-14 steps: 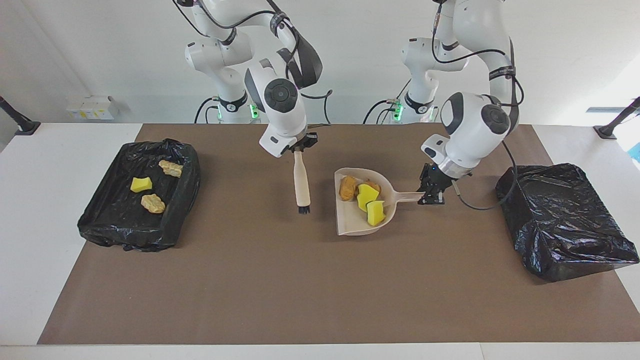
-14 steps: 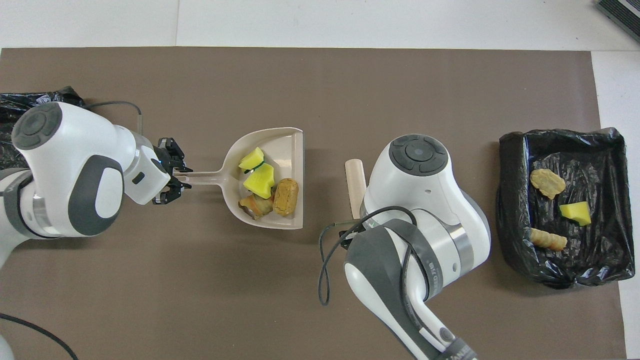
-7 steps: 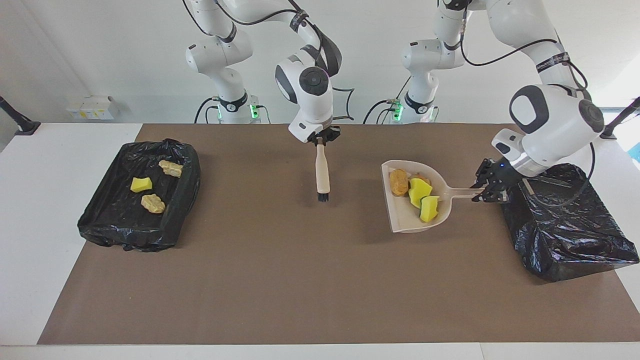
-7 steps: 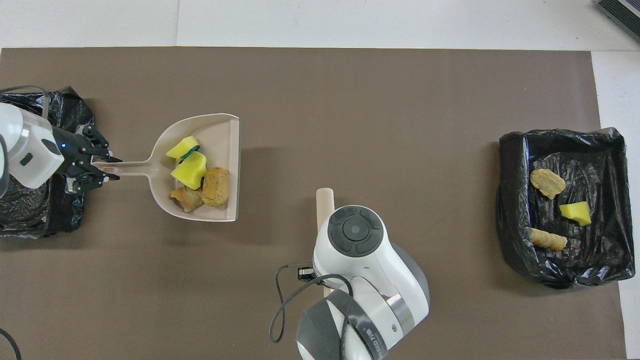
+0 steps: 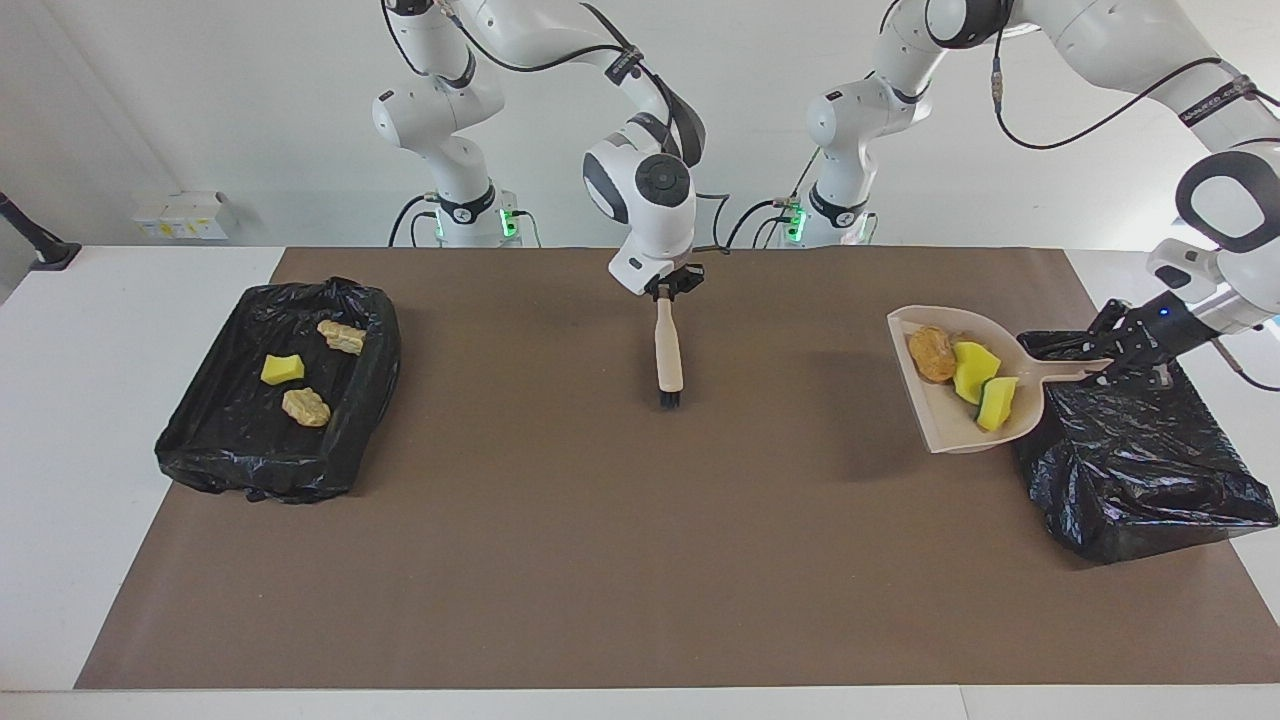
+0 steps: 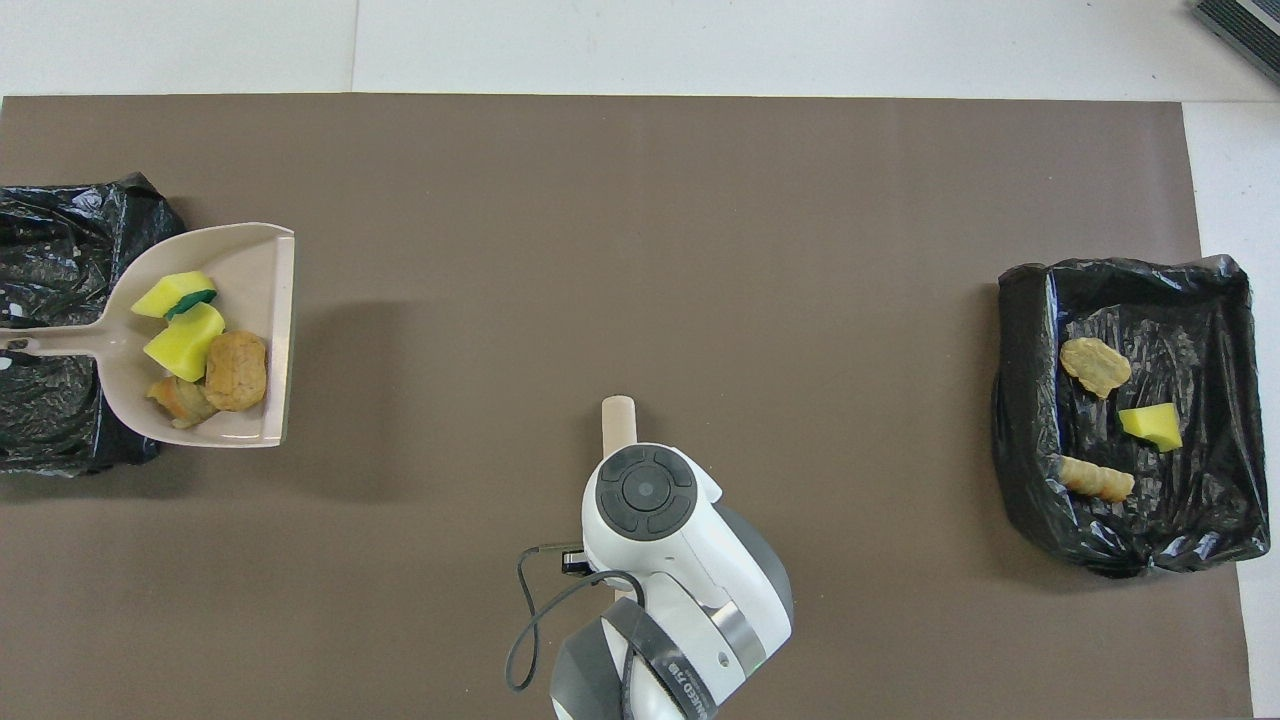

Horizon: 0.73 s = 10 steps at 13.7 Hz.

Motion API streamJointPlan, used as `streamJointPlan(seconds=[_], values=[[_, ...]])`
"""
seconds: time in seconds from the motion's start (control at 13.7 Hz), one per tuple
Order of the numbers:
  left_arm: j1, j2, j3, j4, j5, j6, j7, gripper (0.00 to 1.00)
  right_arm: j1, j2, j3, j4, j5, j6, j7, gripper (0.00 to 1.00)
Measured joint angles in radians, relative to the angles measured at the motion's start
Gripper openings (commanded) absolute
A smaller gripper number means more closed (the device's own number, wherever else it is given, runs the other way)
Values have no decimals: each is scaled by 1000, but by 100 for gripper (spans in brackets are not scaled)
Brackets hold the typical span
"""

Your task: Sweep and dump trash in bin

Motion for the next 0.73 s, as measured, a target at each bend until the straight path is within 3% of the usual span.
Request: streamJointPlan(seconds=[0.07, 0.22, 0.36, 0.58, 0.73], values=[[24, 16, 0, 34, 20, -5, 17, 0, 1, 4, 0, 0, 0, 3, 0, 0], [68, 48, 1, 99, 59, -7, 52, 0, 1, 4, -2, 0, 0, 9, 0, 24], [106, 84, 5, 166, 111, -3, 75, 0, 0, 5, -5, -1, 0, 17, 0, 37], [127, 107, 14, 237, 221, 41, 79, 0, -4, 8, -7, -1, 0, 18, 0, 100], [135, 106, 22, 268, 284, 85, 79, 0, -9, 10, -9, -1, 0, 23, 0, 100]])
